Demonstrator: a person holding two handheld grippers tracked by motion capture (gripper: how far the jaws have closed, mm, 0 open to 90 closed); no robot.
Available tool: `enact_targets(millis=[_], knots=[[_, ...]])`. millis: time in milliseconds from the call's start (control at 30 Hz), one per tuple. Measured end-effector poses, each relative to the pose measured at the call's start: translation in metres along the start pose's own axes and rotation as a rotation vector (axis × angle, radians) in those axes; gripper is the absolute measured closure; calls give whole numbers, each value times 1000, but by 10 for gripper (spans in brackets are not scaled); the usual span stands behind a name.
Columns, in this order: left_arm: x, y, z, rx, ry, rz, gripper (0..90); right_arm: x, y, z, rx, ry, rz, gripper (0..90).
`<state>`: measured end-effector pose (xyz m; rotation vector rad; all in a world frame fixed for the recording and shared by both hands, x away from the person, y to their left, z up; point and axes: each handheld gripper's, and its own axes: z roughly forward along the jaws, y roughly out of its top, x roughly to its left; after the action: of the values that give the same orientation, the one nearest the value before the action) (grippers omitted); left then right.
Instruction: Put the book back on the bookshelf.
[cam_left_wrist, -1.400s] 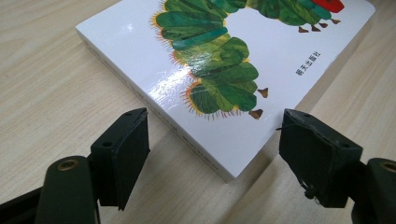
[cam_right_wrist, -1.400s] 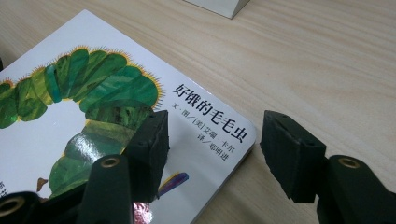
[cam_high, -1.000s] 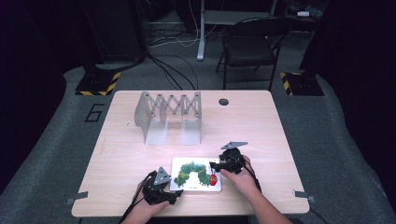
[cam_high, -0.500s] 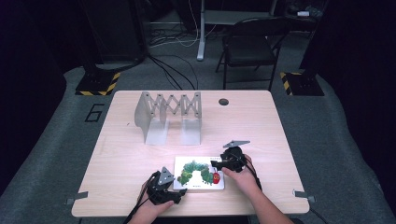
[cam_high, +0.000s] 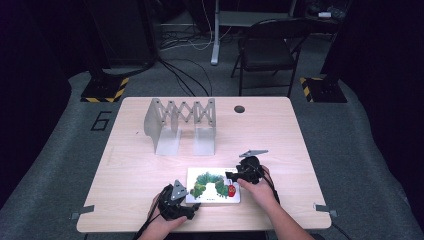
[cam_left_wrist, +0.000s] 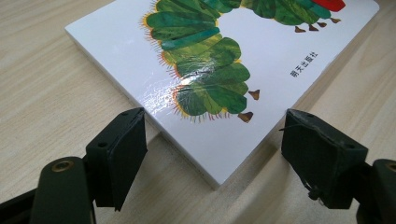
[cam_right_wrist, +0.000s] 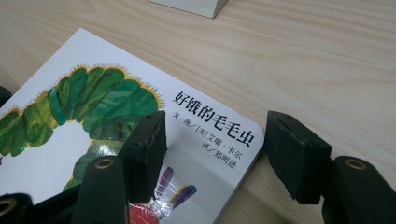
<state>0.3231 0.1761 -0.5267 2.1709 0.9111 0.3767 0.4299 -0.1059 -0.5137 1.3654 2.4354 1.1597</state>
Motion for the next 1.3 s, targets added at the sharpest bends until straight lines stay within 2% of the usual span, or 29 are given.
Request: enact_targets(millis=[67, 133, 233, 267, 400, 467, 500, 533, 567, 633, 800, 933, 1067, 1167, 1300], knots=[[0, 0, 0, 5, 2, 6, 219, 0, 0, 0, -2, 0, 0, 393], [-1, 0, 1, -7, 12, 2, 216, 2, 1, -1, 18, -20, 16, 431], [-3, 0, 1, 4, 15, 15, 209, 5, 2, -1, 22, -41, -7, 423], [-4, 0, 2, -4, 26, 12, 200, 7, 2, -1, 11, -62, -48, 414], [-3, 0, 1, 1, 14, 12, 201, 7, 2, -1, 18, -62, -36, 405], [-3, 0, 2, -1, 14, 11, 200, 3, 2, 0, 21, -25, 16, 390], [-3, 0, 2, -1, 14, 11, 200, 3, 2, 0, 27, -21, 35, 389], [-3, 0, 2, -2, 14, 10, 200, 1, 2, 0, 18, -15, 28, 387], [-4, -1, 2, -9, 26, 8, 200, 2, 2, -1, 26, -11, 54, 381], [-4, -1, 2, -7, 25, 12, 199, 3, 2, -1, 29, -15, 68, 380], [-4, -1, 2, -11, 25, 10, 197, 4, 2, -1, 30, -25, 65, 381], [-6, -1, 3, -8, 22, 6, 174, 4, 4, -4, 44, -13, 103, 387], [-6, -1, 3, -5, 18, 10, 150, 3, 4, -5, 22, -8, 92, 390], [-6, -1, 3, -7, 18, 7, 148, 4, 6, -8, 17, -4, 110, 395], [-6, -1, 3, -6, 19, 5, 147, 5, 7, -10, 5, -5, 101, 400]])
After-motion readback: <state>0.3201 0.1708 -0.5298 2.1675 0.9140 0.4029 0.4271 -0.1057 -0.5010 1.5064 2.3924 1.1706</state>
